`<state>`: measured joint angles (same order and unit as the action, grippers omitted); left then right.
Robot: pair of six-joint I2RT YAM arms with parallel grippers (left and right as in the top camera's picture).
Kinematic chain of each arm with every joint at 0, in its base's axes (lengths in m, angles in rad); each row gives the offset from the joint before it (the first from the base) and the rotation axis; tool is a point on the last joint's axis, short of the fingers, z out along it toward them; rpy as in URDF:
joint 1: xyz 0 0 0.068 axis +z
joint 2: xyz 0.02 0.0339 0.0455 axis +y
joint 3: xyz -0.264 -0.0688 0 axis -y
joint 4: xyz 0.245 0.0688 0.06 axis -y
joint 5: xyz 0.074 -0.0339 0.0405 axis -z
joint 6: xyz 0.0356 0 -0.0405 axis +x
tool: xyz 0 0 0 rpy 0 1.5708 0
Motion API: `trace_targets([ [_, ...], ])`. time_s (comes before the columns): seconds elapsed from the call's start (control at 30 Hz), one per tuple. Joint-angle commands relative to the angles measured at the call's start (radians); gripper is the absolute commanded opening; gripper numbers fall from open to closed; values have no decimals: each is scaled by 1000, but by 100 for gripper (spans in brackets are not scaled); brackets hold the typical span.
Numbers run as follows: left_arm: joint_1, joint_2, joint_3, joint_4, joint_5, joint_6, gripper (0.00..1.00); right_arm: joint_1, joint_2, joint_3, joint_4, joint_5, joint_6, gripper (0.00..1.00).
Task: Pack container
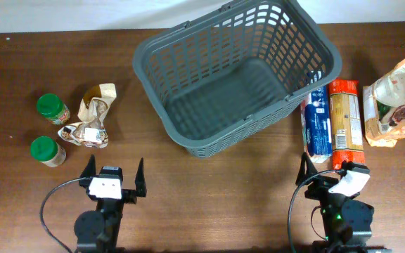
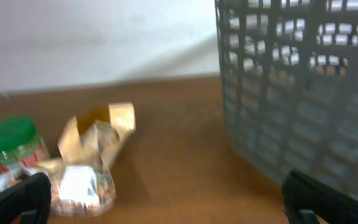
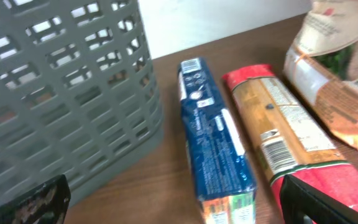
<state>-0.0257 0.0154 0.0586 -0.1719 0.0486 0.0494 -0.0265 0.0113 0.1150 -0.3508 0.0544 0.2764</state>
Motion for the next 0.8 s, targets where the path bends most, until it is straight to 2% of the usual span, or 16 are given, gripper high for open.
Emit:
trace_targets([
  [0.0, 2, 34, 196, -175, 29, -65, 99, -6, 16, 119, -53, -79, -6, 99],
  [0.17, 2, 251, 509, -446, -23, -40, 99, -7, 188, 380, -238, -84, -41, 99],
  [0.33, 2, 566, 872, -575, -23, -18, 99, -7, 499, 752, -413, -84, -90, 99],
  [0.47, 2, 838, 1234, -755, -22, -10, 99, -6, 763, 1128, -610, -87, -90, 99],
  [0.6, 2, 1033, 1593, -935, -23, 183, 99, -7, 988, 1538, -886, -88, -89, 99],
  [0.67, 2, 1092, 1712, -969, -5, 202, 99, -6, 1064, 1678, -933, -101, -80, 99],
  [0.77, 2, 1145, 1821, -981, 109, 202, 99, -7, 1160, 1851, -1036, -224, -81, 99],
])
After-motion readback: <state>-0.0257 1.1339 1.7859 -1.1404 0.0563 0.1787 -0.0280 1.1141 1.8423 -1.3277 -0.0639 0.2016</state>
